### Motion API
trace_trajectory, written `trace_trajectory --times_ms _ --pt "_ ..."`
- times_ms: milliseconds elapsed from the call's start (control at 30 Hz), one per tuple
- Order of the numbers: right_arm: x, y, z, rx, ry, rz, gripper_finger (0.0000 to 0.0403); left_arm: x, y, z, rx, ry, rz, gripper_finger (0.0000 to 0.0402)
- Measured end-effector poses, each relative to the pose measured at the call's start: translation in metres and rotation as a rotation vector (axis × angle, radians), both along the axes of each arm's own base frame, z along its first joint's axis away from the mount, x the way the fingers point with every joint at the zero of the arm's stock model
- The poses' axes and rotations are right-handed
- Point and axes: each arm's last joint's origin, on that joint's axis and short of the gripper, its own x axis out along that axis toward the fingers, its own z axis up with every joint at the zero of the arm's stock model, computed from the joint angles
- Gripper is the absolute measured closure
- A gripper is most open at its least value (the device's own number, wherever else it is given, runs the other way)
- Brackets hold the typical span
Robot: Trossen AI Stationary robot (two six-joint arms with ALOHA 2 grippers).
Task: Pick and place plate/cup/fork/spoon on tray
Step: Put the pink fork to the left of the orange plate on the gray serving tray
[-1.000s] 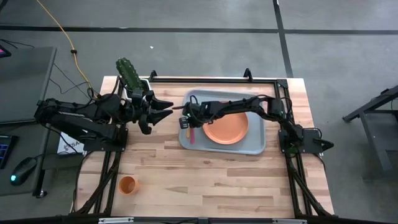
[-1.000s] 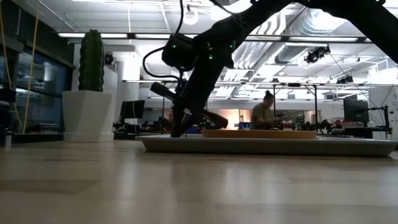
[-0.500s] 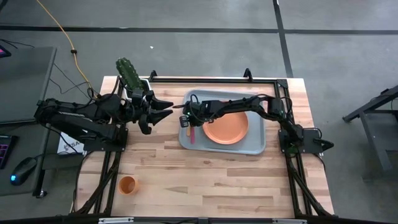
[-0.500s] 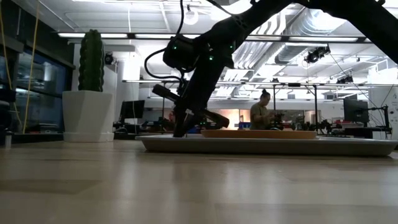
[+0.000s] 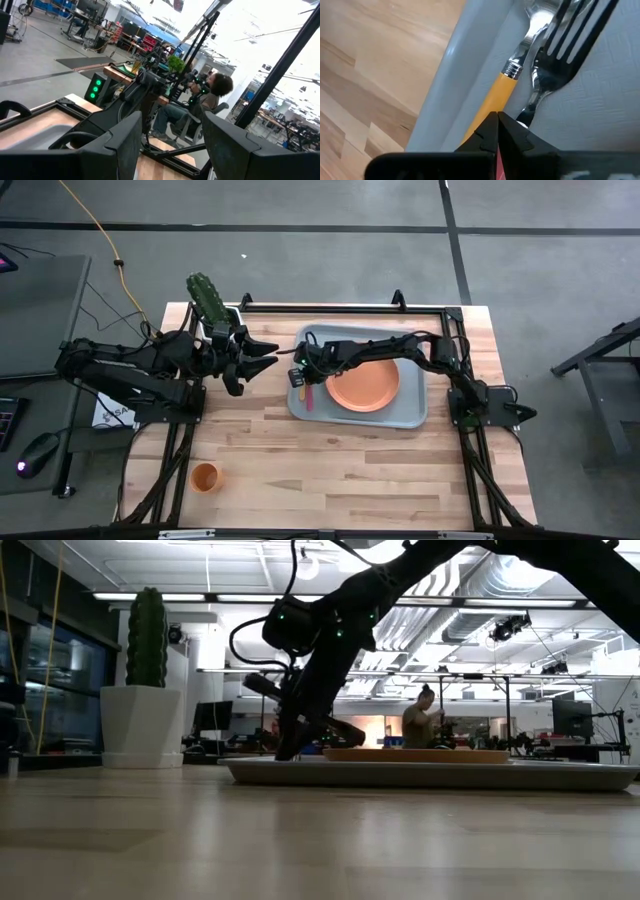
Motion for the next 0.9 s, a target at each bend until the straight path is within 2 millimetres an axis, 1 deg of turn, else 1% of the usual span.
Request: trace_trajectory --times_ms 67,267,567,667,900 --pt "0.0 0.0 0.002 -0.01 -0.004 -0.001 0.0403 0.0 0.0 0.0 0.0 0.0 0.0 0.0208" --pt "-0.004 -0.001 0.02 -0.093 -0.016 0.027 0.0403 0.0 0.0 0.0 0.0 0.0 -0.001 0.0208" --pt "-0.006 0.0 0.017 -0.07 0.003 0.119 0.0403 0.0 0.0 0.0 0.0 0.0 0.0 0.0208" --pt "-0.009 0.0 0.015 -0.066 0.037 0.106 0.0403 0.0 0.0 0.0 0.0 0.0 0.0 0.0208" --pt "-0.01 0.0 0.015 -0.059 0.049 0.081 0.0403 0.0 0.0 0.0 0.0 0.0 0.0 0.0208"
